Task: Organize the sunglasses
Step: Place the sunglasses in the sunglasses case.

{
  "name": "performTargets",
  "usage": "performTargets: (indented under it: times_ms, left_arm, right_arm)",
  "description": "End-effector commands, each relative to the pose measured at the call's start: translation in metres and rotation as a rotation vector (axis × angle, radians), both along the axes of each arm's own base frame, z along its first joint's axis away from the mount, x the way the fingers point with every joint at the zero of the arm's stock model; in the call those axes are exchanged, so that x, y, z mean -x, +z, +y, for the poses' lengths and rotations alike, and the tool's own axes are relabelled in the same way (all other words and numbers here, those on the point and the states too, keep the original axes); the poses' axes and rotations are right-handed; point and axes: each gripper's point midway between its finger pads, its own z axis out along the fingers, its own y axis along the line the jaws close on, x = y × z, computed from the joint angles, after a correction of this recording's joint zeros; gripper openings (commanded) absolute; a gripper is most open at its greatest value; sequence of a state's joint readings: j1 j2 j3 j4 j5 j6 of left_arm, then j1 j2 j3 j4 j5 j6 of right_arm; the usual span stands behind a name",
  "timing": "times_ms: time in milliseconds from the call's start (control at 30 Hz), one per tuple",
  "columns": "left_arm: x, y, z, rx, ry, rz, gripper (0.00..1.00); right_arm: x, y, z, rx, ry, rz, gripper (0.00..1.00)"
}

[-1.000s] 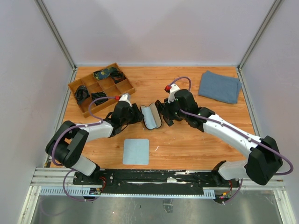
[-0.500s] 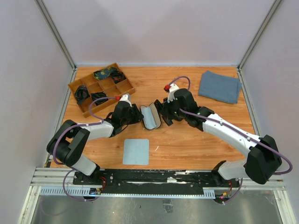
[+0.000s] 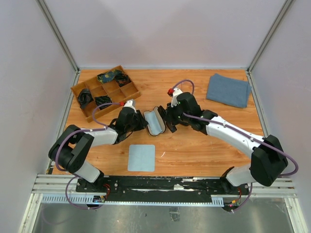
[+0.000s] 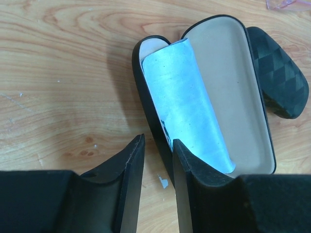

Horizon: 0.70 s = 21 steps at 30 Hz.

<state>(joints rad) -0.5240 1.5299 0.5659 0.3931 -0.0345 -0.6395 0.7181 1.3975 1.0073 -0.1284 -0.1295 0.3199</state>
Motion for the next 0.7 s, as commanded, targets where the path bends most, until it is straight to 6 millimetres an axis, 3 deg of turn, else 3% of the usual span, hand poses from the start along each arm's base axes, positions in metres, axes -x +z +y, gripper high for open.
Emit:
performTargets:
  times_ms: [0,667]
  left_arm:
    - [-0.003,-0.004,0.006,-0.007,0.021,-0.009,0.35]
    - [0.0,-0.013,0.008,-0.004,0.019,0.002,0.28]
  right_arm:
    - [-0.005,0.015,0.017,-0.047,-0.008,-0.021,0.01]
    - [-0.001,0.013,0.054,-0.031,-0.016,-0.048,0.01]
